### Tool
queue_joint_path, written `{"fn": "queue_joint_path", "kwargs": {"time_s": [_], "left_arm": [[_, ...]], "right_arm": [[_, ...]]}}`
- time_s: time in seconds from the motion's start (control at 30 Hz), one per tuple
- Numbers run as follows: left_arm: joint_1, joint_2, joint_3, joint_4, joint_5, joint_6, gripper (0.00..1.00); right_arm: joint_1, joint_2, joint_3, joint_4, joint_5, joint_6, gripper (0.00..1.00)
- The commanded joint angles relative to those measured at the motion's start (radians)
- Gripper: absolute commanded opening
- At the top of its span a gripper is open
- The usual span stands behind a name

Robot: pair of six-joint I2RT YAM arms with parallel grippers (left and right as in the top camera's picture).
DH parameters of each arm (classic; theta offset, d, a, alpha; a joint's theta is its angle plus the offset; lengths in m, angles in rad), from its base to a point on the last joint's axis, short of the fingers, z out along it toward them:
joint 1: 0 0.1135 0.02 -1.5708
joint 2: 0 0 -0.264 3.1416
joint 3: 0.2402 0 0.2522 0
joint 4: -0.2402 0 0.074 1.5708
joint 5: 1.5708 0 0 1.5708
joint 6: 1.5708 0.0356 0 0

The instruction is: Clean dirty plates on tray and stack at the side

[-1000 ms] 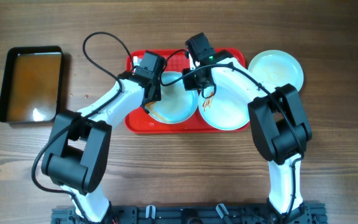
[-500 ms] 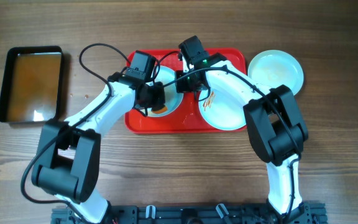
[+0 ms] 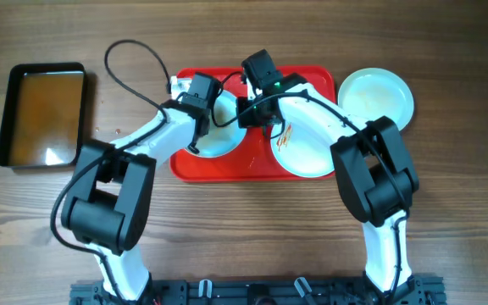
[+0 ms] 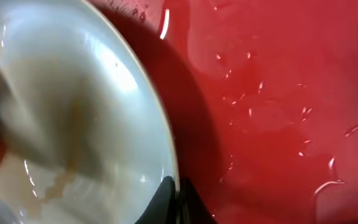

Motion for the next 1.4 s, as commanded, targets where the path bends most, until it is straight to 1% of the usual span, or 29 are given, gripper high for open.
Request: {"fn": "queue_joint_path", "kwargs": {"time_s": [0.0, 0.03, 0.07, 0.13, 0.17, 0.2, 0.23, 0.27, 0.33, 0.37, 0.43, 0.53, 0.6, 0.67, 0.7, 0.77, 0.87, 0.9, 0.97, 1.07, 1.1, 1.13, 1.17, 1.2, 1.23, 1.27, 1.3, 1.33, 1.37], "left_arm": [[0.021, 0.022, 0.002, 0.075, -0.350, 0.148, 0.04], [0.021, 0.010, 0.026, 0.074, -0.335, 0.135, 0.04], [0.021, -0.016, 0.048, 0.067, -0.285, 0.132, 0.04], [0.031, -0.110, 0.068, 0.044, -0.148, 0.046, 0.04], [0.044, -0.160, 0.068, 0.024, -0.056, -0.003, 0.04], [0.092, -0.248, 0.067, -0.038, 0.154, -0.077, 0.04], [0.143, -0.303, 0.067, -0.100, 0.296, -0.108, 0.04], [0.203, -0.354, 0.067, -0.187, 0.440, -0.107, 0.04], [0.301, -0.422, 0.067, -0.327, 0.600, -0.103, 0.04], [0.339, -0.443, 0.067, -0.375, 0.627, -0.103, 0.04], [0.414, -0.469, 0.067, -0.452, 0.629, -0.096, 0.04], [0.467, -0.468, 0.062, -0.477, 0.629, -0.096, 0.04], [0.473, -0.468, 0.062, -0.480, 0.629, -0.097, 0.04], [0.473, -0.468, 0.062, -0.483, 0.645, -0.104, 0.04], [0.473, -0.469, 0.062, -0.484, 0.672, -0.103, 0.04], [0.473, -0.468, 0.062, -0.483, 0.711, -0.103, 0.04], [0.473, -0.468, 0.061, -0.485, 0.711, -0.103, 0.04], [0.473, -0.468, 0.061, -0.488, 0.711, -0.103, 0.04], [0.473, -0.468, 0.061, -0.489, 0.711, -0.103, 0.04], [0.473, -0.468, 0.061, -0.491, 0.711, -0.103, 0.04], [0.473, -0.468, 0.061, -0.492, 0.711, -0.103, 0.04], [0.473, -0.468, 0.061, -0.492, 0.711, -0.103, 0.04], [0.473, -0.468, 0.061, -0.492, 0.711, -0.103, 0.04], [0.473, -0.468, 0.061, -0.492, 0.711, -0.103, 0.04], [0.473, -0.468, 0.061, -0.492, 0.711, -0.103, 0.04], [0.473, -0.468, 0.061, -0.491, 0.711, -0.103, 0.04], [0.473, -0.468, 0.061, -0.491, 0.711, -0.103, 0.04], [0.473, -0.468, 0.061, -0.491, 0.711, -0.103, 0.04], [0.473, -0.468, 0.061, -0.491, 0.711, -0.103, 0.04]], "right_arm": [[-0.013, 0.019, -0.010, -0.014, 0.048, -0.005, 0.04], [-0.013, 0.019, -0.010, -0.014, 0.048, -0.005, 0.04], [-0.013, 0.019, -0.010, -0.013, 0.048, -0.005, 0.04], [-0.013, 0.019, -0.010, -0.009, 0.048, -0.006, 0.04], [-0.013, 0.018, -0.008, -0.002, 0.047, -0.032, 0.04], [-0.013, 0.010, 0.002, -0.002, 0.048, -0.062, 0.04], [-0.013, -0.003, 0.014, -0.005, 0.047, -0.085, 0.04], [-0.013, -0.019, 0.032, -0.011, 0.049, -0.122, 0.04], [-0.013, -0.055, 0.079, -0.037, 0.095, -0.190, 0.04], [-0.011, -0.080, 0.106, -0.058, 0.170, -0.220, 0.04], [0.011, -0.144, 0.135, -0.079, 0.334, -0.312, 0.04], [0.083, -0.249, 0.136, -0.086, 0.630, -0.404, 0.04], [0.152, -0.303, 0.136, -0.062, 0.825, -0.525, 0.04], [0.210, -0.317, 0.136, -0.009, 1.000, -0.678, 0.04], [0.243, -0.317, 0.136, 0.038, 1.133, -0.788, 0.04], [0.298, -0.317, 0.136, 0.185, 1.329, -0.982, 0.04], [0.351, -0.317, 0.136, 0.356, 1.389, -1.196, 0.04], [0.367, -0.317, 0.136, 0.378, 1.392, -1.229, 0.04], [0.376, -0.316, 0.136, 0.379, 1.391, -1.194, 0.04], [0.353, -0.316, 0.136, 0.359, 1.389, -1.040, 0.04], [0.336, -0.316, 0.135, 0.317, 1.386, -0.941, 0.04], [0.327, -0.316, 0.135, 0.285, 1.380, -0.884, 0.04], [0.301, -0.316, 0.135, 0.199, 1.360, -0.753, 0.04], [0.281, -0.316, 0.135, 0.140, 1.332, -0.681, 0.04], [0.253, -0.317, 0.135, 0.068, 1.281, -0.572, 0.04], [0.209, -0.317, 0.135, -0.014, 1.166, -0.452, 0.04], [0.169, -0.317, 0.135, -0.074, 1.007, -0.361, 0.04], [0.113, -0.318, 0.135, -0.117, 0.819, -0.267, 0.04], [0.061, -0.318, 0.135, -0.140, 0.666, -0.207, 0.04]]}}
